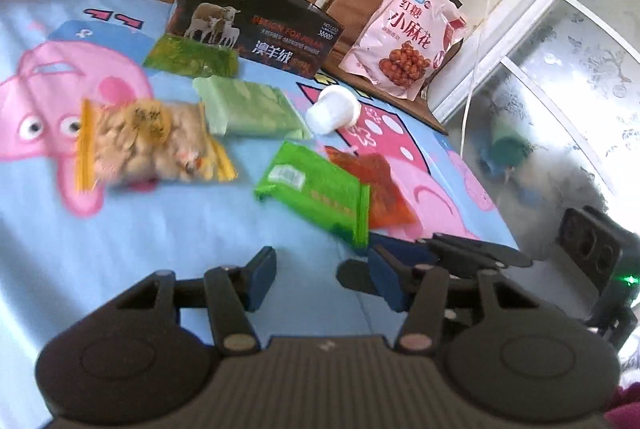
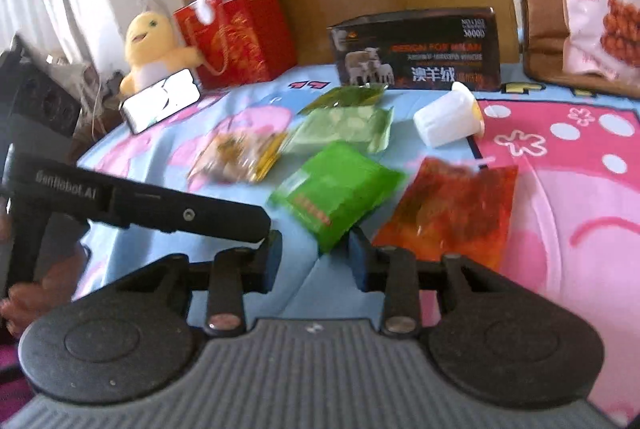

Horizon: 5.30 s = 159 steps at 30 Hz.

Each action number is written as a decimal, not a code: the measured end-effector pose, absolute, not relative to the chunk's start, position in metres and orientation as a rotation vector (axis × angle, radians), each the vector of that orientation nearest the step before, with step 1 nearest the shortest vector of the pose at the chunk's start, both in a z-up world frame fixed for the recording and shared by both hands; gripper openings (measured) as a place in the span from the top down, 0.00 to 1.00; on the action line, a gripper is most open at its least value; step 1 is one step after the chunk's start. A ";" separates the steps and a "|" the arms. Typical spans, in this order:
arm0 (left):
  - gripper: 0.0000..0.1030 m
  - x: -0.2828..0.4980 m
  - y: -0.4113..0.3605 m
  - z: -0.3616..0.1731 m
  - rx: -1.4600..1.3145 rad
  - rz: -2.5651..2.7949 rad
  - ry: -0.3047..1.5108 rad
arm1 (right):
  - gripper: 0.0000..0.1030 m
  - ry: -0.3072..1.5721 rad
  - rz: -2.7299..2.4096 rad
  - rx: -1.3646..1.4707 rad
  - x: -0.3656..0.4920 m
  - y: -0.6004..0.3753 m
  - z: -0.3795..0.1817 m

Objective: Organize snacks
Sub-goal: 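Move the left gripper toward the yellow-lidded jelly cup, then grasp the yellow-lidded jelly cup with the left gripper and lift, then drop the jelly cup into the tin box from the left gripper, then grasp the clear peanut bag by its yellow edge with the left gripper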

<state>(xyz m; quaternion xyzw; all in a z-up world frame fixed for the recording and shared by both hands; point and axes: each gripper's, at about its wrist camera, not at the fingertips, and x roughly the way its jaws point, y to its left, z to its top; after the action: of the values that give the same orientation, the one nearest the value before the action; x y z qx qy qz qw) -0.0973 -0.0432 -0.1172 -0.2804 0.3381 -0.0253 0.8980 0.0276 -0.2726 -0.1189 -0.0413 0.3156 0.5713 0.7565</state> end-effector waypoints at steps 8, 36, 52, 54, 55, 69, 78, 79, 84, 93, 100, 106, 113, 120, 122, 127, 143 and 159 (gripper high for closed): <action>0.45 -0.120 -0.050 -0.102 -0.387 0.159 0.603 | 0.60 0.597 1.193 -0.086 0.009 -0.292 -0.114; 0.45 -0.167 0.018 -0.089 -0.607 0.226 0.458 | 0.67 0.522 1.134 -0.109 0.083 -0.217 -0.067; 0.44 -0.146 -0.015 -0.098 -0.566 0.071 0.542 | 0.54 0.432 1.408 -0.468 -0.015 -0.226 -0.110; 0.44 -0.136 -0.019 -0.100 -0.543 0.064 0.556 | 0.54 0.464 1.402 -0.441 -0.013 -0.236 -0.113; 0.44 -0.133 -0.021 -0.101 -0.532 0.066 0.565 | 0.54 0.479 1.398 -0.427 -0.016 -0.238 -0.112; 0.61 -0.111 -0.011 -0.080 -0.565 0.030 0.572 | 0.67 0.456 1.409 -0.283 -0.009 -0.234 -0.103; 0.61 0.018 0.015 -0.032 -0.484 0.008 0.529 | 0.67 0.422 1.289 -0.160 0.074 -0.208 -0.064; 0.60 0.039 0.019 -0.028 -0.482 0.005 0.526 | 0.67 0.421 1.267 -0.151 0.087 -0.205 -0.060; 0.60 0.121 0.032 -0.028 -0.471 0.025 0.520 | 0.67 0.436 1.162 -0.104 0.156 -0.185 -0.049; 0.55 0.134 0.046 -0.046 -0.479 0.049 0.537 | 0.65 0.466 1.006 -0.072 0.214 -0.171 -0.067; 0.55 0.017 0.048 -0.052 -0.516 0.048 0.541 | 0.63 0.595 1.104 0.017 0.175 -0.222 -0.079; 0.50 -0.081 0.050 -0.078 -0.535 0.182 0.567 | 0.61 0.652 1.244 0.013 0.106 -0.262 -0.090; 0.50 -0.131 0.065 -0.107 -0.707 0.266 0.536 | 0.56 0.648 1.397 -0.081 0.037 -0.229 -0.086; 0.71 -0.120 0.053 -0.121 -0.690 0.244 0.574 | 0.55 0.641 1.329 -0.232 0.021 -0.154 -0.110; 0.71 -0.124 0.048 -0.122 -0.697 0.226 0.580 | 0.62 0.661 1.326 -0.213 0.019 -0.149 -0.110; 0.72 -0.151 0.025 -0.117 -0.691 0.121 0.584 | 0.69 0.592 1.384 -0.256 -0.007 -0.180 -0.099; 0.72 -0.092 -0.060 -0.123 -0.553 -0.074 0.710 | 0.69 0.685 1.272 -0.054 0.013 -0.302 -0.115; 0.57 -0.100 -0.058 -0.115 -0.593 -0.079 0.733 | 0.41 0.554 1.285 -0.209 0.007 -0.305 -0.111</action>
<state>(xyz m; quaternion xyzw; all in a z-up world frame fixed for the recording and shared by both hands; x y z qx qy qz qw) -0.0999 -0.0583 -0.1149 -0.2854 0.3530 -0.0381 0.8902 0.0075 -0.3054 -0.1114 -0.0961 0.2543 0.5903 0.7600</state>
